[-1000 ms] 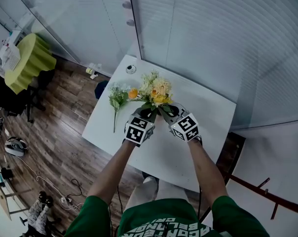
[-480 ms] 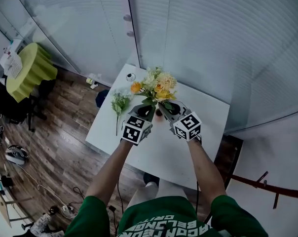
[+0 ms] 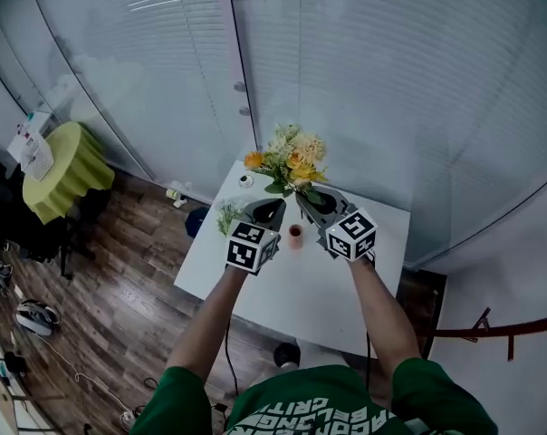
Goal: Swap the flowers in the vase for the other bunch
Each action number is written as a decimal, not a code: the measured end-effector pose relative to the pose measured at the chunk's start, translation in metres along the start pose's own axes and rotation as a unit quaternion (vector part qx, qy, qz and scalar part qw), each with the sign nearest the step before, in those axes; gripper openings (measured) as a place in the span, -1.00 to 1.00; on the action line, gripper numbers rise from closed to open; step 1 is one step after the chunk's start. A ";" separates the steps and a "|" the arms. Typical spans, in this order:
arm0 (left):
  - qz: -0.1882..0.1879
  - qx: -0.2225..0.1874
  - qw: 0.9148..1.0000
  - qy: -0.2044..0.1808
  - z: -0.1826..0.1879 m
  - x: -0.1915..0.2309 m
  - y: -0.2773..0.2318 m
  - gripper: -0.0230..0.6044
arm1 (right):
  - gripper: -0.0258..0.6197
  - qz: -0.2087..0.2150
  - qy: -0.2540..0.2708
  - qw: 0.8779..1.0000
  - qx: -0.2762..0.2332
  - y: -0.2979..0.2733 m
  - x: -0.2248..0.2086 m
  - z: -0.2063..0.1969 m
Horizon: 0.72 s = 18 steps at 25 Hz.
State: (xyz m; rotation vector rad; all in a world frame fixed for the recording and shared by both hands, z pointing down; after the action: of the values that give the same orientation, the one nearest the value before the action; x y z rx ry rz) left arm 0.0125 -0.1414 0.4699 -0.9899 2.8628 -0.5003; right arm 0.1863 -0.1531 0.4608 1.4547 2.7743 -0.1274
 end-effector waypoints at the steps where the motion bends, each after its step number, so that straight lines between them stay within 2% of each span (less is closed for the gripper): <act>1: -0.001 -0.005 1.000 -0.002 0.004 -0.003 0.003 -0.91 | -0.79 -0.003 0.002 1.000 -0.003 0.003 0.003 0.004; 9: -0.029 -0.024 0.999 -0.026 0.028 -0.018 0.025 -0.91 | -0.79 -0.037 0.010 0.999 -0.013 0.029 0.023 0.031; 18: -0.103 -0.041 0.993 -0.041 0.047 -0.079 0.001 -0.91 | -0.79 -0.123 0.011 0.992 -0.018 0.118 0.023 0.037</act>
State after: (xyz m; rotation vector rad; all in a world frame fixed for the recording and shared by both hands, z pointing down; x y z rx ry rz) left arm 0.0823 -0.1055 0.4225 -1.2972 2.7425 -0.3495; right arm 0.2687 -0.0699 0.4144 1.1077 2.9456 -0.0633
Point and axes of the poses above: the fingertips, and each gripper's own axes: y backward along the fingers, x to its left, z out of its top, the point moved 10 cm from there along y, backward along the fingers, and after that the axes turned 4 degrees about z, right-handed, at the moved point
